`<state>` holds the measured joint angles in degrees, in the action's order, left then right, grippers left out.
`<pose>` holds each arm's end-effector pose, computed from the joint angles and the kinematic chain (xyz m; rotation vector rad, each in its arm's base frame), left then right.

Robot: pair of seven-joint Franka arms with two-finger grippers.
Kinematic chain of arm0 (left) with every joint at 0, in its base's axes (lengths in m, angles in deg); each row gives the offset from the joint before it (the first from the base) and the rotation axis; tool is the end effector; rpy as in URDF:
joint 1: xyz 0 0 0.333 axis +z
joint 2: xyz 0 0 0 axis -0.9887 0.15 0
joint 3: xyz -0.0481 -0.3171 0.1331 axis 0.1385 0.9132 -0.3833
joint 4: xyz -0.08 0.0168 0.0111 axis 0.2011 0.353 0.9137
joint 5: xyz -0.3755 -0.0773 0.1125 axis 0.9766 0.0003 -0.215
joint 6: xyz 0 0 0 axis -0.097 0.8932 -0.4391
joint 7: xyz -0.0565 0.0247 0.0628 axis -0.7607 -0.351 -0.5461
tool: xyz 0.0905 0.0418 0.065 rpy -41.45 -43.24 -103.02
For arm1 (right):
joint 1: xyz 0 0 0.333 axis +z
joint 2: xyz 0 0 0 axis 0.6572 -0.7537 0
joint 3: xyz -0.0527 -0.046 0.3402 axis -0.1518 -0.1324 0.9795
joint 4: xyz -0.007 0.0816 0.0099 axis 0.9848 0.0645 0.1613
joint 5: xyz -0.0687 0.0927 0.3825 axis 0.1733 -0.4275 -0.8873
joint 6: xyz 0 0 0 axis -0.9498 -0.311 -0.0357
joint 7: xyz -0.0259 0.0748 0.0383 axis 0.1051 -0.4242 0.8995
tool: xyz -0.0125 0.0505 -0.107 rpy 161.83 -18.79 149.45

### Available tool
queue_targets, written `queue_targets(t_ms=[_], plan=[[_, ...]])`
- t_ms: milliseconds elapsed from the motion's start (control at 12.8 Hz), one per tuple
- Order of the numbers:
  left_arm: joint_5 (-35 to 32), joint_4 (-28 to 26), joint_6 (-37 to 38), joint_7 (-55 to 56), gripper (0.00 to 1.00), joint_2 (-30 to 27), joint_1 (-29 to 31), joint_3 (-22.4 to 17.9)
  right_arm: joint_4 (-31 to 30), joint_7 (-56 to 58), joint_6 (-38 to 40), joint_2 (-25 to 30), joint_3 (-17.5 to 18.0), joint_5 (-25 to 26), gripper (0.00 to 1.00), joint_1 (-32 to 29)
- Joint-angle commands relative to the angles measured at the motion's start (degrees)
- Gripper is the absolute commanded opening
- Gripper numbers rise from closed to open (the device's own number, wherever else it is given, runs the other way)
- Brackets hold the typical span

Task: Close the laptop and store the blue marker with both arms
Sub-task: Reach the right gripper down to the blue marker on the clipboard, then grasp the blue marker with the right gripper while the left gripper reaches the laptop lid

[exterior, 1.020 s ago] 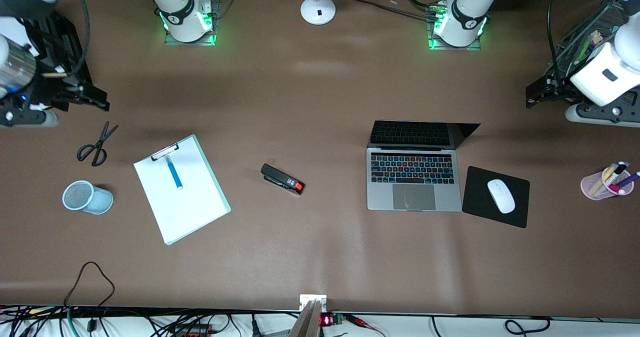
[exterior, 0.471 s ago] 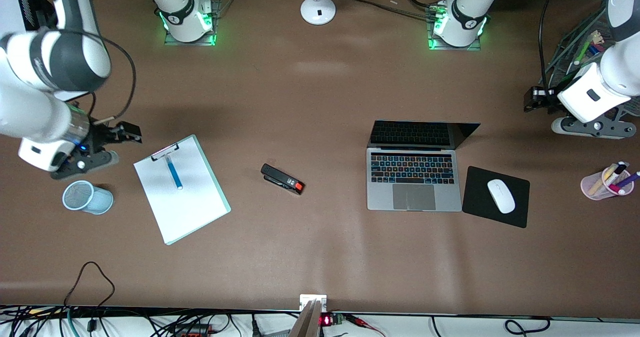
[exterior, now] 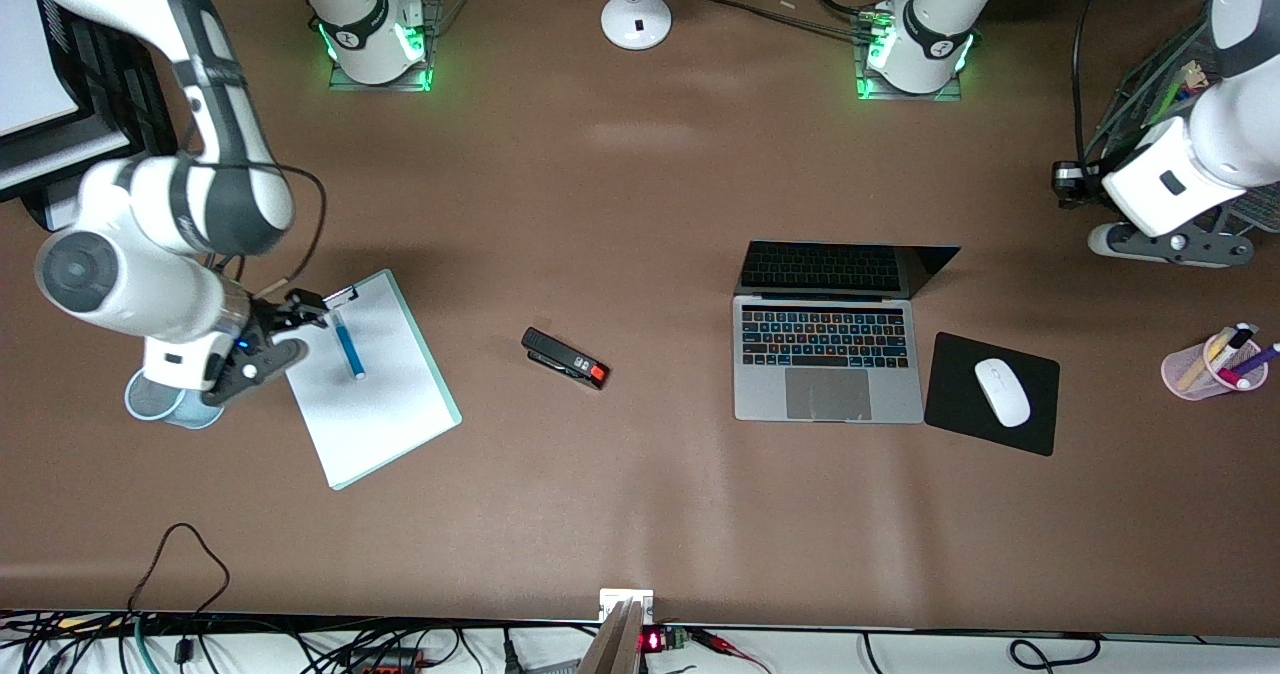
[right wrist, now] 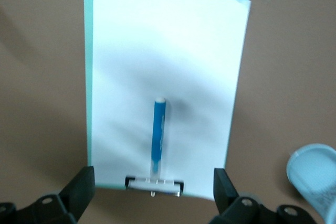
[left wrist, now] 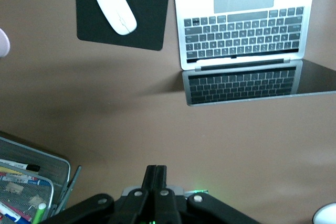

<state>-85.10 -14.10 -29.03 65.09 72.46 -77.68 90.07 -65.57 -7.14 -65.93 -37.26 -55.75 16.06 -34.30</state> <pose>0.5598 -0.0406 0.5711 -3.0907 0.1747 0.4389 0.6695 0.0528 0.3329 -2.9910 -0.9477 0.1407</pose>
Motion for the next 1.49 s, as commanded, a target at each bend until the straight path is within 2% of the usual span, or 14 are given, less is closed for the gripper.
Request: queue_targets(t_ms=[0,392,706,941,1176,1412], plan=[[1.32,2.04,1.99,1.92,0.0,0.8,-0.35,2.79,0.03,2.8,-4.05,-3.88,-0.2,-0.38,0.97,0.77],[7.03,0.72,3.23,16.42,0.0,0.8,-0.35,9.64,0.03,4.04,-9.6,-8.9,-0.2,-0.46,0.84,1.12],[7.04,-5.77,-2.04,20.56,0.0,0.71,-0.26,14.83,0.03,4.12,-10.21,-10.04,-0.2,-0.46,0.77,1.3],[6.69,-12.97,-7.31,21.36,0.0,0.1,-0.18,16.07,0.12,3.34,-12.4,-11.45,-0.2,-0.55,0.71,1.12],[6.68,-22.64,-18.09,21.36,0.0,-2.36,0.18,16.33,0.38,2.98,-14.25,-12.41,-0.2,-0.73,0.64,1.3],[6.6,-27.48,-30.57,21.27,0.0,-1.14,-0.09,16.69,0.29,2.89,-15.49,-13.56,-0.2,-0.99,0.56,1.12]])
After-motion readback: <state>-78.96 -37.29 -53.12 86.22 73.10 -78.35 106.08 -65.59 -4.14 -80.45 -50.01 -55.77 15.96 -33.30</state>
